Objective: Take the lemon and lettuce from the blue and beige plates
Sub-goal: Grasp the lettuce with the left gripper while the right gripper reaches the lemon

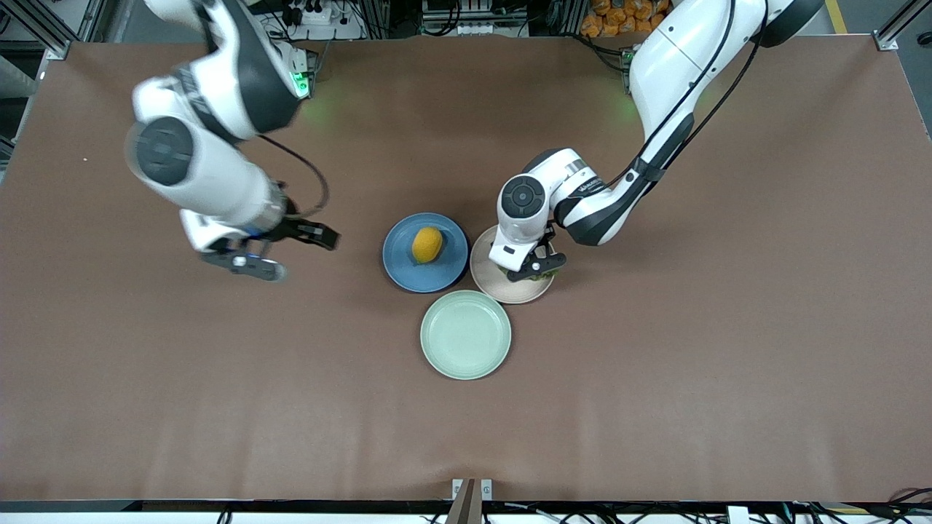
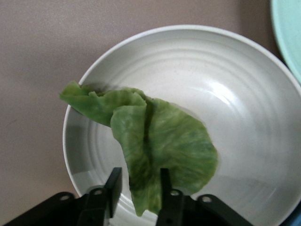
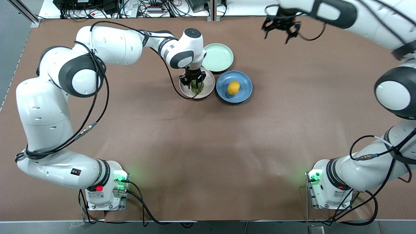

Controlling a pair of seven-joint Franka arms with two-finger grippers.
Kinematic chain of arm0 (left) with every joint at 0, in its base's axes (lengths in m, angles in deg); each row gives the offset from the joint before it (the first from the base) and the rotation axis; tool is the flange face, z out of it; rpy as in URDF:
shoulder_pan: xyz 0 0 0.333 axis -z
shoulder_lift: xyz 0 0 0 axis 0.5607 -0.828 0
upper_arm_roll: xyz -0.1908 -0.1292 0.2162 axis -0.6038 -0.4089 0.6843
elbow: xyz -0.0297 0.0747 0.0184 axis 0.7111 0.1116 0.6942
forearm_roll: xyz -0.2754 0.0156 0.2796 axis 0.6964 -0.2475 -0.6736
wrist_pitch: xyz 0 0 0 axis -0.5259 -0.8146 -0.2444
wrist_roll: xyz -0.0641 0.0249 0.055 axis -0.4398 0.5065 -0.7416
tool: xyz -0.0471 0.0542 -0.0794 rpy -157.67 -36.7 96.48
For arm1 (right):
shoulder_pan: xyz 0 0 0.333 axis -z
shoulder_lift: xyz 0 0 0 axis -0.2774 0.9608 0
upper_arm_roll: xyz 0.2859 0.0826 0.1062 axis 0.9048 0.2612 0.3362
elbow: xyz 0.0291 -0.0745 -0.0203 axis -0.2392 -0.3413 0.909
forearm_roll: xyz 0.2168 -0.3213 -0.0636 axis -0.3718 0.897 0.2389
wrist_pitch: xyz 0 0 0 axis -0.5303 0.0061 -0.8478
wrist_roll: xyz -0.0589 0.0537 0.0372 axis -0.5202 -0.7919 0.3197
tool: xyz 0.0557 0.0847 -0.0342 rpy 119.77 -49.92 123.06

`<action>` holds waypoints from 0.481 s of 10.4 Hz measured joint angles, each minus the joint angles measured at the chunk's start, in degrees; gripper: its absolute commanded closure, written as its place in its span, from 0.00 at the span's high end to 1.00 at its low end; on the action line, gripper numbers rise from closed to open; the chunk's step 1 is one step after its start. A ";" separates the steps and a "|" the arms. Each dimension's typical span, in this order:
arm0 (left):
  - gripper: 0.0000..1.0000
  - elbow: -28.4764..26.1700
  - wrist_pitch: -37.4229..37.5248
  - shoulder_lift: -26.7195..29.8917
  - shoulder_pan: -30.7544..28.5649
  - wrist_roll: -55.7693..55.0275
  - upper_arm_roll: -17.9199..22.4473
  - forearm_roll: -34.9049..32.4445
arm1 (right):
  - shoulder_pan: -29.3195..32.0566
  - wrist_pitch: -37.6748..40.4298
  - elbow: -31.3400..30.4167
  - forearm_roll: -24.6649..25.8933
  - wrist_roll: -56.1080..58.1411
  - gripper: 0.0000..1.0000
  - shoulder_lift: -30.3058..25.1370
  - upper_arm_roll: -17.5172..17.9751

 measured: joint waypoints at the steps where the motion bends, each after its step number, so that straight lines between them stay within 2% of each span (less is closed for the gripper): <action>1: 0.03 0.04 -0.10 -0.04 0.03 -0.01 0.01 0.00 | -1.27 -1.91 -0.14 -0.37 -1.63 1.00 1.89 0.00; 2: 0.00 0.07 -0.15 -0.06 0.04 -0.01 0.02 -0.01 | -1.87 -3.48 -0.21 -0.61 -2.54 1.00 3.53 -0.02; 5: 0.00 1.20 -0.17 0.08 -0.21 -0.44 0.21 -0.12 | -4.38 -8.79 -0.31 -1.12 -8.42 1.00 7.67 0.00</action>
